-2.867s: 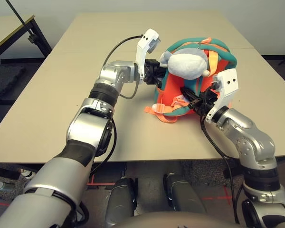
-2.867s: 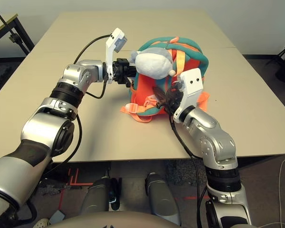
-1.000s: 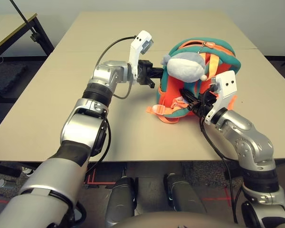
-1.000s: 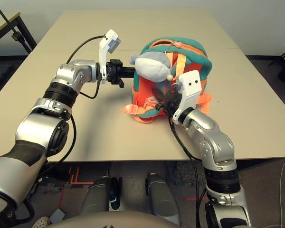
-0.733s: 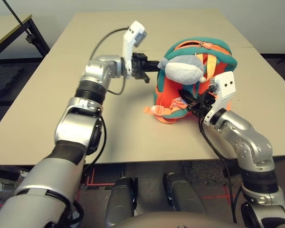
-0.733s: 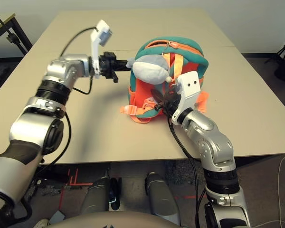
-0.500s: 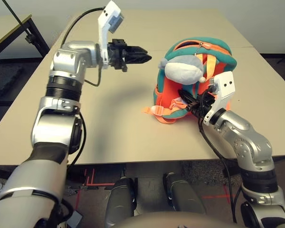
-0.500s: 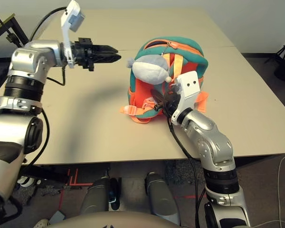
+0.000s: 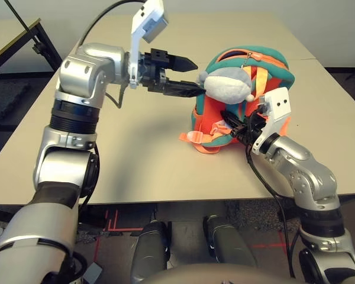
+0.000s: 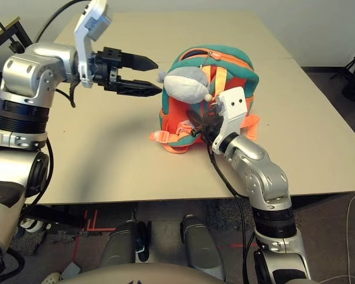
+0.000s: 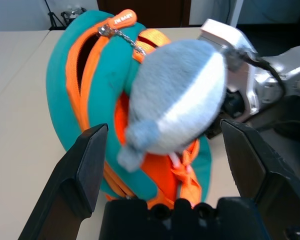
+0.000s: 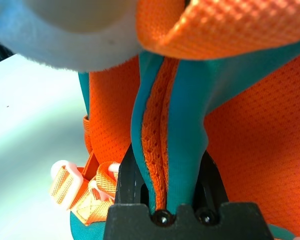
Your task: Put the pencil case into the backpack and zip it.
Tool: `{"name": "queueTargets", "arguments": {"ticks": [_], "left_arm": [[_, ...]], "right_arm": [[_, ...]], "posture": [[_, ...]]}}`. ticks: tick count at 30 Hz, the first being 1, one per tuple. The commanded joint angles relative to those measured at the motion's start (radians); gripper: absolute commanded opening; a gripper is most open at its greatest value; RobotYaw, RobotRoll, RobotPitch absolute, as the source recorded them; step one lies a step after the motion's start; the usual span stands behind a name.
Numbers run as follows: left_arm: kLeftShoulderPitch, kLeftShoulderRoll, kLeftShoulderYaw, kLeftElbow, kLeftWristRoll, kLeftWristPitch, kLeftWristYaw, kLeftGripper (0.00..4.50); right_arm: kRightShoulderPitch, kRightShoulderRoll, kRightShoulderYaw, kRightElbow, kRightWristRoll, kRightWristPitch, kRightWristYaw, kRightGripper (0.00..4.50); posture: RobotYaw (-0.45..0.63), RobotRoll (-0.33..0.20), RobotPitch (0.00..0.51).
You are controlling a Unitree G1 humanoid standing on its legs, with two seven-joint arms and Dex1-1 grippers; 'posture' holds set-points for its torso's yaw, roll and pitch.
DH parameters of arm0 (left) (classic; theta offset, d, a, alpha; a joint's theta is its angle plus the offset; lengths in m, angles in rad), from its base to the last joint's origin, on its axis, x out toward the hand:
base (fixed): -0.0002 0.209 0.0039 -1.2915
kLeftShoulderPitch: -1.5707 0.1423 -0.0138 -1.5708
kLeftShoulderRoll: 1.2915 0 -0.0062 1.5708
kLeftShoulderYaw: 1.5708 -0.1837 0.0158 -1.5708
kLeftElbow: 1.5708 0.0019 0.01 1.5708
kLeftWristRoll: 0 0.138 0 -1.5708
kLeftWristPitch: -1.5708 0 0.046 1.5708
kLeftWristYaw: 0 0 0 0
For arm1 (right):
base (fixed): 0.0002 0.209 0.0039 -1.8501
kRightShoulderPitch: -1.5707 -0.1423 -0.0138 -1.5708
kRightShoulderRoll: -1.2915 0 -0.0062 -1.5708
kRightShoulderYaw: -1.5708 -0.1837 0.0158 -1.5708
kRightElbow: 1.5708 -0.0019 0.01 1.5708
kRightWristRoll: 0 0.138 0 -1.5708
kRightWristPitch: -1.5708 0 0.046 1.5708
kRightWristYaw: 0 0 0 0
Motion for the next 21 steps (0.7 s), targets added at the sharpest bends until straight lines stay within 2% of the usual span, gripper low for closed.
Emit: {"name": "queueTargets", "arguments": {"ticks": [1, 6, 10, 11, 14, 21], "left_arm": [[-0.026, -0.025, -0.032, 0.055, 0.031, -0.059, 0.002, 4.50], [-0.046, -0.092, -0.052, 0.140, 0.054, -0.121, 0.008, 4.50], [-0.046, -0.117, -0.046, 0.167, 0.055, -0.150, 0.002, 4.50], [-0.045, -0.122, -0.043, 0.168, 0.049, -0.146, 0.000, 4.33], [-0.034, -0.127, -0.042, 0.154, 0.040, -0.133, -0.013, 3.56], [-0.010, -0.114, -0.044, 0.071, 0.011, -0.069, -0.048, 0.83]], "right_arm": [[0.021, 0.008, 0.025, 0.010, -0.005, 0.019, 0.001, 0.33], [0.028, 0.010, 0.023, 0.001, -0.006, 0.019, -0.006, 0.33], [0.031, 0.011, 0.023, -0.003, -0.007, 0.020, -0.010, 0.33], [0.031, 0.011, 0.023, -0.004, -0.008, 0.020, -0.010, 0.33], [0.033, 0.012, 0.023, -0.004, -0.009, 0.020, -0.010, 0.33], [0.029, 0.015, 0.027, 0.005, -0.015, 0.016, -0.004, 0.33]], "posture": [[-0.29, 0.000, 0.081], [-0.30, 0.000, 0.081], [-0.30, 0.000, 0.082], [-0.30, 0.000, 0.082], [-0.30, 0.000, 0.082], [-0.29, 0.000, 0.078]]}}
